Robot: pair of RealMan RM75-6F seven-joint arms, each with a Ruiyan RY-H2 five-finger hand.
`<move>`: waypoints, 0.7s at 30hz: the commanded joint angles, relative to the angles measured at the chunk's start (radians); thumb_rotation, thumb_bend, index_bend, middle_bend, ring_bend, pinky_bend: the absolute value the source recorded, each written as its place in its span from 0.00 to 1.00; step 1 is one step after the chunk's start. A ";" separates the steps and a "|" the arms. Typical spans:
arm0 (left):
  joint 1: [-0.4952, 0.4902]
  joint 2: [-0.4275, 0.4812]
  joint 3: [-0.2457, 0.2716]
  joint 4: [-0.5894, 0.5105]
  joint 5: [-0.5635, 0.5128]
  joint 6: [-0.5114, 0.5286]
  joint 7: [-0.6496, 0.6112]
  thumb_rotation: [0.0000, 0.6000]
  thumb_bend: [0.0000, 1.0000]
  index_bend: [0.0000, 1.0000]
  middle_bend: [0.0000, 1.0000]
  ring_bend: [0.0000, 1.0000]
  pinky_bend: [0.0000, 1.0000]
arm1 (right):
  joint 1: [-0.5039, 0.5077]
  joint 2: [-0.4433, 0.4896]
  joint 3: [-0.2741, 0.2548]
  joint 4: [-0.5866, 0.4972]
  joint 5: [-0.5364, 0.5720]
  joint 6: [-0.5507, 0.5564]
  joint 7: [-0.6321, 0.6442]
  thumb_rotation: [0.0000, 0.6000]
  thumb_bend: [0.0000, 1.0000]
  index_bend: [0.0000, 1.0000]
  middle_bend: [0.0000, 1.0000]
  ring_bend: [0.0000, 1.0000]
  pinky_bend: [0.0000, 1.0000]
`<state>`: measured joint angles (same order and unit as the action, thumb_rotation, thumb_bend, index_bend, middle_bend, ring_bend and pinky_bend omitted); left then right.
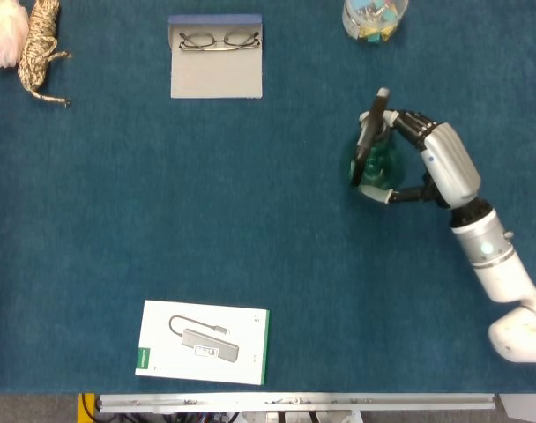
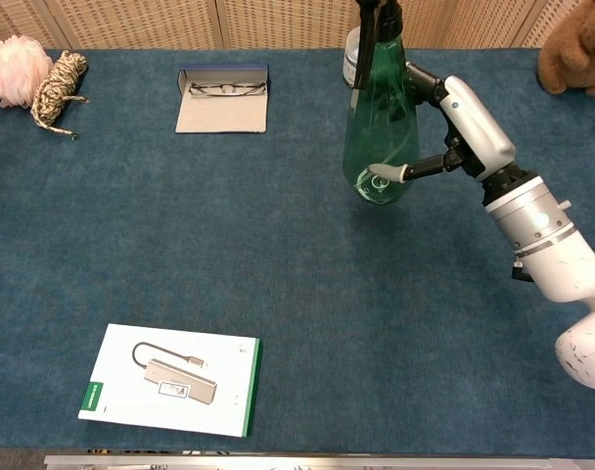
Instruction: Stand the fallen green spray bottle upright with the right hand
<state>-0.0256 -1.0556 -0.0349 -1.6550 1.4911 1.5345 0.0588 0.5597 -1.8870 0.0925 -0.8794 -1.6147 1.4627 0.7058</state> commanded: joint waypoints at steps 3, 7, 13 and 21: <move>0.000 0.001 0.000 -0.001 -0.002 -0.001 -0.002 1.00 0.00 0.53 0.39 0.23 0.29 | 0.000 -0.110 0.025 0.166 0.031 0.004 0.136 1.00 0.17 0.40 0.53 0.45 0.48; 0.000 0.002 -0.001 -0.002 -0.003 0.000 -0.003 1.00 0.00 0.53 0.39 0.23 0.30 | 0.005 -0.159 0.037 0.246 0.046 -0.002 0.208 1.00 0.17 0.40 0.53 0.45 0.48; 0.001 0.005 0.000 -0.003 -0.001 0.000 -0.009 1.00 0.00 0.53 0.39 0.23 0.30 | 0.013 -0.199 0.046 0.317 0.064 -0.027 0.267 1.00 0.15 0.40 0.53 0.45 0.48; 0.003 0.008 0.000 -0.004 0.002 0.004 -0.015 1.00 0.00 0.53 0.39 0.23 0.30 | 0.024 -0.230 0.048 0.391 0.074 -0.052 0.299 1.00 0.10 0.40 0.52 0.45 0.48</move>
<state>-0.0227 -1.0476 -0.0347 -1.6587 1.4931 1.5387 0.0430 0.5813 -2.1120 0.1399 -0.4959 -1.5433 1.4154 1.0013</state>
